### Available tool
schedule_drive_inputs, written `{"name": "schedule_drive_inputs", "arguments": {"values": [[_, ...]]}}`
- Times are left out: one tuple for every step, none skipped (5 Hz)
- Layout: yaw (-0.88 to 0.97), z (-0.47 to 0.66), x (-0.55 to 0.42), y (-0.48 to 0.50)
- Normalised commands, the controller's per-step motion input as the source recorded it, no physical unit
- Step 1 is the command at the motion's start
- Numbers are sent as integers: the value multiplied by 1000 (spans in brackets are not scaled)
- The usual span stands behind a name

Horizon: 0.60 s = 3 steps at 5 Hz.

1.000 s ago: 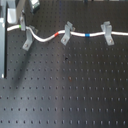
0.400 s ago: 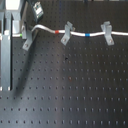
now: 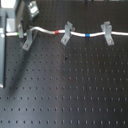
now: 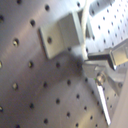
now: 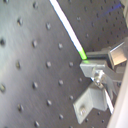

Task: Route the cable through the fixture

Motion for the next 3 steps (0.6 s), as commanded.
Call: {"name": "schedule_drive_inputs", "arguments": {"values": [[160, 1, -201, 2], [26, 95, -74, -101], [100, 6, -141, -145]]}}
